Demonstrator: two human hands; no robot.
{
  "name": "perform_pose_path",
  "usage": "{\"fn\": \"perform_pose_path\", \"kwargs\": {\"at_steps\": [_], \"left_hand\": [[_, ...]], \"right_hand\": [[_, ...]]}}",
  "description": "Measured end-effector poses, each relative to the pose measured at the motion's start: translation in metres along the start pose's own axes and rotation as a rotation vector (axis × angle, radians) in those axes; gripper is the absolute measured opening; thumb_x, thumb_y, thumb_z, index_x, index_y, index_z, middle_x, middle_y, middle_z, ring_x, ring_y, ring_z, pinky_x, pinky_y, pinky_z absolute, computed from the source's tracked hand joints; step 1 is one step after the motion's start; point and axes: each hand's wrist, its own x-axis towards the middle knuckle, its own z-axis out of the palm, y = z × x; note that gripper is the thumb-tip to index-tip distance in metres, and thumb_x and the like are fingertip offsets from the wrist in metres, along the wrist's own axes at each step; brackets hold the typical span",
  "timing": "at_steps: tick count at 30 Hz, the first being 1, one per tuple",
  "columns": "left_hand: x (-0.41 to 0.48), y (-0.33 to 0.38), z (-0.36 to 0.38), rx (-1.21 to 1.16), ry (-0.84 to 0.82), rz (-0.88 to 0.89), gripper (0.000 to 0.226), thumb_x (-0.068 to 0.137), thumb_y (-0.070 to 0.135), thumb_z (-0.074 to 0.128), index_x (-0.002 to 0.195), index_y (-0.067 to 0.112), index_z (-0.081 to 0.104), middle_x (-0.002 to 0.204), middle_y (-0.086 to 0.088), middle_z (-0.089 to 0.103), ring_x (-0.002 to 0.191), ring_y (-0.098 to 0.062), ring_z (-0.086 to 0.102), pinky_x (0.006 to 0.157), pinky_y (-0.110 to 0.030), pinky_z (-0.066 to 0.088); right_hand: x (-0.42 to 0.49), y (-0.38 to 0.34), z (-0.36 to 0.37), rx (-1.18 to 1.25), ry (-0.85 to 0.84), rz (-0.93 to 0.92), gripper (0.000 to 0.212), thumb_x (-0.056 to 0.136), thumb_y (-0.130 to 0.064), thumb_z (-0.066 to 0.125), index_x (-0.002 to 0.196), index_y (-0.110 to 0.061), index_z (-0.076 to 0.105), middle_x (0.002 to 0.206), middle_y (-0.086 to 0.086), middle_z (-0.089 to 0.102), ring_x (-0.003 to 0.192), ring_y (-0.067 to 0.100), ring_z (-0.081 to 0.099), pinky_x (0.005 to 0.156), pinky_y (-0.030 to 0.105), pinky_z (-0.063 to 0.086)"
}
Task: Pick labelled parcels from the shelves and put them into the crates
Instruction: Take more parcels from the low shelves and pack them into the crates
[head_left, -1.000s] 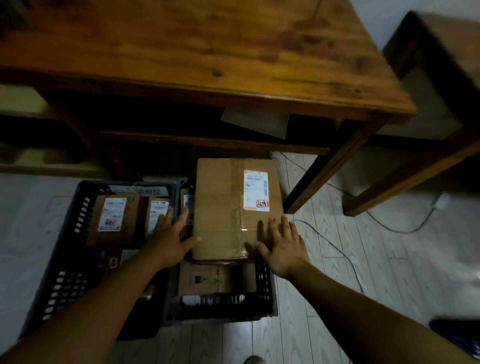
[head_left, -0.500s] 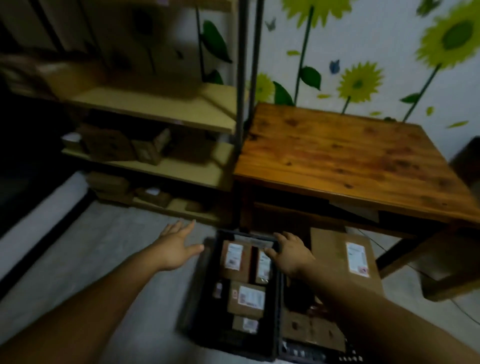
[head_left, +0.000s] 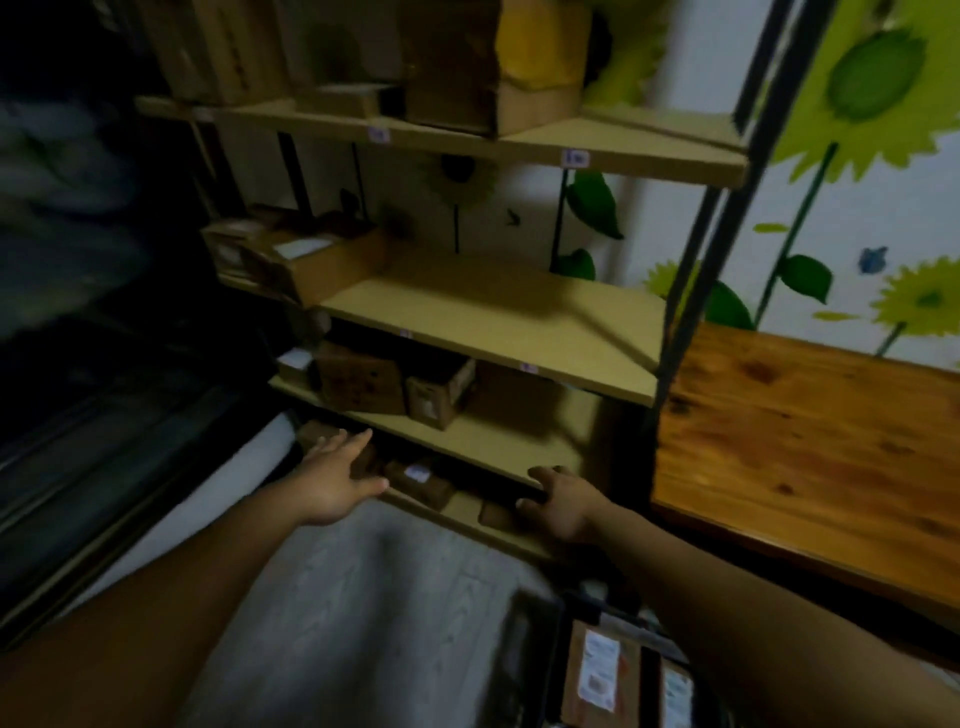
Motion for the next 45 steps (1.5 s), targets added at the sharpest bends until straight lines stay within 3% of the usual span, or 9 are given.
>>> {"fn": "perform_pose_path", "kwargs": {"at_steps": [4, 15, 21, 27, 32, 34, 39, 42, 45], "left_hand": [[0.043, -0.033, -0.053, -0.023, 0.027, -0.051, 0.084, 0.086, 0.051, 0.057, 0.151, 0.028, 0.009, 0.159, -0.007, 0.001, 0.147, -0.027, -0.002, 0.119, -0.040, 0.010], [0.239, -0.102, -0.117, 0.004, -0.122, 0.143, 0.080, 0.087, 0.049, 0.057, 0.150, 0.029, 0.013, 0.159, 0.000, 0.007, 0.146, -0.022, 0.007, 0.118, -0.042, 0.017], [0.323, -0.101, -0.083, 0.080, -0.251, 0.233, 0.073, 0.090, 0.043, 0.054, 0.149, 0.034, 0.013, 0.159, 0.007, 0.002, 0.146, -0.017, -0.002, 0.119, -0.041, 0.010], [0.413, -0.095, -0.015, 0.075, -0.193, 0.277, 0.067, 0.093, 0.013, 0.049, 0.150, 0.030, 0.016, 0.159, 0.005, 0.004, 0.146, -0.020, 0.001, 0.119, -0.038, 0.014], [0.469, -0.097, 0.052, 0.257, -0.090, 0.301, 0.068, 0.092, 0.012, 0.042, 0.150, 0.029, 0.011, 0.158, 0.002, 0.007, 0.143, -0.026, 0.005, 0.116, -0.044, 0.017], [0.480, -0.100, 0.072, 0.252, -0.120, 0.270, 0.069, 0.092, 0.017, 0.044, 0.150, 0.029, 0.010, 0.159, 0.001, 0.006, 0.142, -0.029, 0.007, 0.116, -0.045, 0.019], [0.480, -0.091, 0.083, -0.195, -0.030, 0.193, 0.049, 0.094, 0.021, 0.051, 0.141, 0.021, 0.035, 0.145, -0.009, 0.031, 0.128, -0.026, 0.035, 0.101, -0.035, 0.034], [0.465, -0.087, 0.091, -0.590, -0.089, 0.116, 0.051, 0.094, 0.020, 0.054, 0.139, 0.016, 0.030, 0.132, -0.010, 0.046, 0.108, -0.019, 0.047, 0.084, -0.030, 0.038], [0.447, -0.093, 0.110, -0.637, -0.237, 0.108, 0.075, 0.089, 0.020, 0.062, 0.147, 0.023, 0.016, 0.143, -0.008, 0.041, 0.127, -0.025, 0.043, 0.097, -0.033, 0.039]], "right_hand": [[0.065, -0.048, -0.020, 0.008, -0.019, 0.017, 0.065, 0.096, -0.048, 0.050, 0.151, -0.022, 0.028, 0.156, 0.007, 0.031, 0.138, 0.027, 0.037, 0.110, 0.035, 0.033], [0.229, -0.139, -0.010, 0.097, 0.068, 0.218, 0.068, 0.097, -0.049, 0.048, 0.153, -0.021, 0.023, 0.161, 0.009, 0.019, 0.145, 0.029, 0.024, 0.114, 0.038, 0.027], [0.305, -0.152, 0.024, 0.205, 0.079, 0.309, 0.067, 0.094, -0.042, 0.058, 0.151, -0.021, 0.030, 0.153, 0.009, 0.035, 0.133, 0.025, 0.043, 0.104, 0.031, 0.038], [0.404, -0.133, 0.043, 0.103, 0.095, 0.216, 0.064, 0.100, -0.032, 0.049, 0.154, -0.016, 0.017, 0.157, 0.014, 0.026, 0.141, 0.032, 0.029, 0.110, 0.035, 0.031], [0.476, -0.096, 0.087, 0.056, 0.131, 0.190, 0.069, 0.102, -0.026, 0.043, 0.156, -0.018, 0.000, 0.164, 0.008, 0.001, 0.149, 0.036, 0.003, 0.118, 0.038, 0.023], [0.487, -0.083, 0.106, 0.168, 0.167, 0.204, 0.078, 0.099, -0.023, 0.049, 0.155, -0.023, -0.006, 0.163, 0.009, 0.003, 0.148, 0.033, 0.011, 0.118, 0.035, 0.024], [0.483, -0.072, 0.127, 0.505, 0.433, 0.169, 0.070, 0.094, -0.022, 0.059, 0.152, -0.021, 0.019, 0.143, 0.007, 0.049, 0.126, 0.027, 0.051, 0.089, 0.020, 0.036], [0.459, -0.074, 0.143, 0.602, 0.595, 0.170, 0.054, 0.095, -0.027, 0.059, 0.143, -0.023, 0.035, 0.137, 0.001, 0.054, 0.122, 0.016, 0.054, 0.093, 0.021, 0.041], [0.431, -0.074, 0.162, 0.638, 0.701, 0.176, 0.055, 0.096, -0.025, 0.057, 0.146, -0.023, 0.033, 0.140, -0.008, 0.049, 0.123, 0.005, 0.049, 0.097, 0.016, 0.040]]}}
